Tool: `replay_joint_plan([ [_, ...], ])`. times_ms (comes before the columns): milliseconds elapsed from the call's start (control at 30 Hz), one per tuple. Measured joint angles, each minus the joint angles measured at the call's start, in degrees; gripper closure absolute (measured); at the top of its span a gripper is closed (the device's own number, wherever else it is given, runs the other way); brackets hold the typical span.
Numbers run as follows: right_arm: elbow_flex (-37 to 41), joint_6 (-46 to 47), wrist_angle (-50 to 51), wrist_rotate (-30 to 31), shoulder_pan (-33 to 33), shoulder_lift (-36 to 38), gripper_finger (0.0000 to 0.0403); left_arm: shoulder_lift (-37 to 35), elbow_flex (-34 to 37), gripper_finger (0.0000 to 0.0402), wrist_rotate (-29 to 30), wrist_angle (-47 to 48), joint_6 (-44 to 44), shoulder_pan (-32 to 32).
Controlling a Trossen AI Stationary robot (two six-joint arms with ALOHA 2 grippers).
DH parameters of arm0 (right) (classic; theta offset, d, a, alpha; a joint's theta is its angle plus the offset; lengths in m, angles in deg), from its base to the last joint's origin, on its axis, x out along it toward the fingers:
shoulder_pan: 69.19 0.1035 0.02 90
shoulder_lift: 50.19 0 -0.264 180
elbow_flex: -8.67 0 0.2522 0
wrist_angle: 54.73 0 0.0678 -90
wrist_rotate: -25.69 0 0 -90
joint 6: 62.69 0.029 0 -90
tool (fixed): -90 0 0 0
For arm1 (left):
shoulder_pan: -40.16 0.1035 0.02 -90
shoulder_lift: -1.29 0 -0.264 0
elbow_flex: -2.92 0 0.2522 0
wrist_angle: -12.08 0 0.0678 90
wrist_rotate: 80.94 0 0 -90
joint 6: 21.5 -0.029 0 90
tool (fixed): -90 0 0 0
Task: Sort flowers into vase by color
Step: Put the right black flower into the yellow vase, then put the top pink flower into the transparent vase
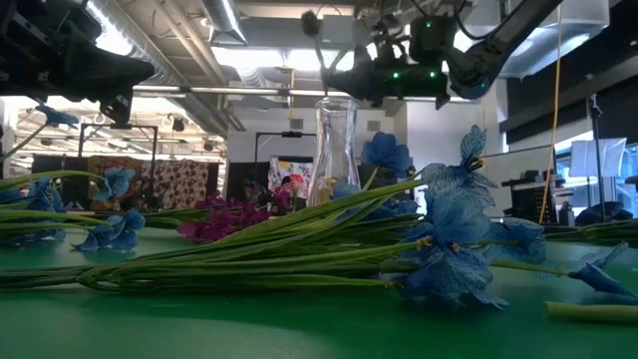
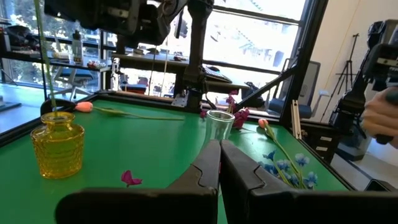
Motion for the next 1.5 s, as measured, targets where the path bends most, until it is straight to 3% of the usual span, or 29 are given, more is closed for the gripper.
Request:
replay_joint_plan([
  [233,0.0,0.0,2.9,0.3,-0.1,-0.5,0.04,0.0,0.0,0.0401,0.0,0.0,0.0,0.0],
  [367,0.0,0.4,7.2,4.8,-0.1,-0.5,0.0386,0.0,0.0,0.0401,0.0,0.0,0.0,0.0],
  [800,0.0,0.2,19.8,5.6,-0.1,3.1,0.0239,0.0,0.0,0.0401,0.0,0.0,0.0,0.0],
  [1000,0.0,-0.2,27.7,5.6,-0.1,8.8,0.0205,0.0,0.0,0.0401,0.0,0.0,0.0,0.0],
  [1267,0.0,-0.2,41.3,4.7,0.8,19.9,0.0201,0.0,0.0,0.0401,0.0,0.0,0.0,0.0],
  [1500,0.0,1.5,56.0,5.3,7.1,28.7,0.0201,0.0,0.0,0.0401,0.0,0.0,0.0,0.0],
])
